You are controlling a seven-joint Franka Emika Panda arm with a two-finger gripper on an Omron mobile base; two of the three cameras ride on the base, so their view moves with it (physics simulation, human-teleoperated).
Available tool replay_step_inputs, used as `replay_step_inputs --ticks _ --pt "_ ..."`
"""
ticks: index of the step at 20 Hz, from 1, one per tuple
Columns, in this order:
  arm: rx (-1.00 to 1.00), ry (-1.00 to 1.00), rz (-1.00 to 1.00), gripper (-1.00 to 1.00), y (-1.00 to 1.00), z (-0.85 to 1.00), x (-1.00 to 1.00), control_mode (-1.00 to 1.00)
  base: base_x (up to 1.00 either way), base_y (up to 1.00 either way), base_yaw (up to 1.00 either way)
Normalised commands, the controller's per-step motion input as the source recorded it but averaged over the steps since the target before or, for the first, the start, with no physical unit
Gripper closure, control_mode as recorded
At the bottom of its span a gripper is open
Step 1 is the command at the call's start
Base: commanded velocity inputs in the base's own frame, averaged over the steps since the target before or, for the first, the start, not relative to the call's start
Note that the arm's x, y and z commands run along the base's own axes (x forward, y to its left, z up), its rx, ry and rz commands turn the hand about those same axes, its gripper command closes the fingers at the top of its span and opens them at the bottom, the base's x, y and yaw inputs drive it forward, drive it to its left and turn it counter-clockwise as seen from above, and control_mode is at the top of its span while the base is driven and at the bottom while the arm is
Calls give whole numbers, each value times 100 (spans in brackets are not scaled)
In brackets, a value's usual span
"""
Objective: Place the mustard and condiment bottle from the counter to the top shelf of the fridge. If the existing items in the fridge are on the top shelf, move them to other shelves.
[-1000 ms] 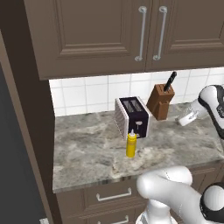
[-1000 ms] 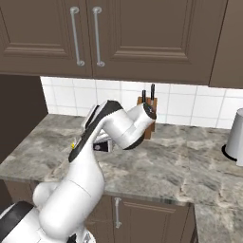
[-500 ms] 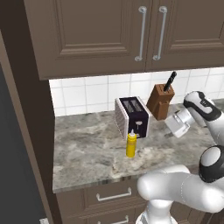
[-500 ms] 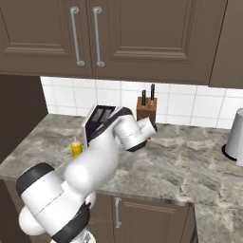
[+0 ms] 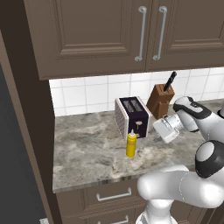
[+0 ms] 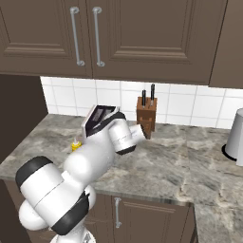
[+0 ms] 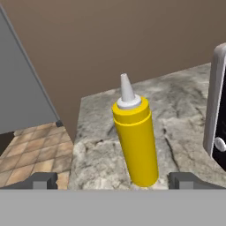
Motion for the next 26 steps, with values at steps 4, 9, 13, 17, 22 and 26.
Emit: replay_step_inputs --ticks 4,9,13,17,22,26 --pt "0 0 0 -100 35 -12 0 -100 0 0 0" --pt "5 0 0 -100 21 -22 0 -100 0 0 0" --pt "18 -1 0 -100 12 -24 8 -100 0 0 0" --pt "20 0 0 -100 1 -6 20 -100 0 0 0" --pt "3 0 0 -100 11 0 9 -100 0 0 0" --pt "0 0 0 -100 28 0 1 -100 0 0 0"
